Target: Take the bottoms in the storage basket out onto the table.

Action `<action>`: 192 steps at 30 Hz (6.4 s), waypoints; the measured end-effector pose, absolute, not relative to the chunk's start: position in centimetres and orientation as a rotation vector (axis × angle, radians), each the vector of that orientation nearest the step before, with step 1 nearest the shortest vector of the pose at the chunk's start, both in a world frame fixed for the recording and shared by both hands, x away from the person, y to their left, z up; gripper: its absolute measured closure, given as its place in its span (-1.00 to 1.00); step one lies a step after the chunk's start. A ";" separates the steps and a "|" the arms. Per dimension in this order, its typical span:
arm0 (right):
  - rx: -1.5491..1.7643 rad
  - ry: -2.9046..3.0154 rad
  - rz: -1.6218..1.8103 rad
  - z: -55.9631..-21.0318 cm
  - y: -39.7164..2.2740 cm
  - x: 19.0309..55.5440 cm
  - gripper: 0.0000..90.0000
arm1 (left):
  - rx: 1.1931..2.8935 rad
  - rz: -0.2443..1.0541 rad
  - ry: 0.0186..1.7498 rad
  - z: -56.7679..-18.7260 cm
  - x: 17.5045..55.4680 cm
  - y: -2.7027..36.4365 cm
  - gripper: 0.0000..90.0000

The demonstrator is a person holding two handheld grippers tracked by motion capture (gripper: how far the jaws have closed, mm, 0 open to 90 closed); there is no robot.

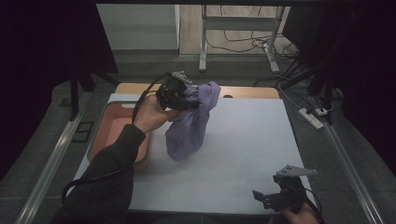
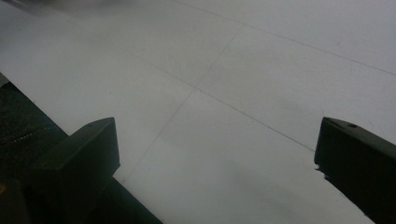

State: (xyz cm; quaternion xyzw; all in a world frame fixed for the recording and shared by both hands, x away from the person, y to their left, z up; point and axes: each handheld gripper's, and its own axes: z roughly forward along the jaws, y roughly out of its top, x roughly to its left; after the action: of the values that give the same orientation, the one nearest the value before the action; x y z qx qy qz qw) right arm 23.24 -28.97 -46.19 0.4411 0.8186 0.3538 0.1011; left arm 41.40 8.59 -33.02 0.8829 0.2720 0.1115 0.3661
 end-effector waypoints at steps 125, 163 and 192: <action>1.302 2.432 1.041 -46.2 -29.0 23.3 -1.00 | 2.410 0.059 0.792 -49.2 43.8 4.0 -0.69; 1.307 2.435 1.040 -46.3 -29.0 23.3 -1.00 | 2.370 0.029 0.640 -47.6 42.9 5.2 -1.00; 1.284 2.447 1.043 -46.3 -28.9 23.3 -1.00 | 2.323 0.034 0.575 -46.6 41.0 6.4 -1.00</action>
State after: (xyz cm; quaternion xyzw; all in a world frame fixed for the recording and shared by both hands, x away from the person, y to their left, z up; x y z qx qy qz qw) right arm 23.26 -28.91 -46.25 0.4329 0.8248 0.3515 0.0937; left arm 41.04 6.39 -46.56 0.9035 0.2237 0.0131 0.3653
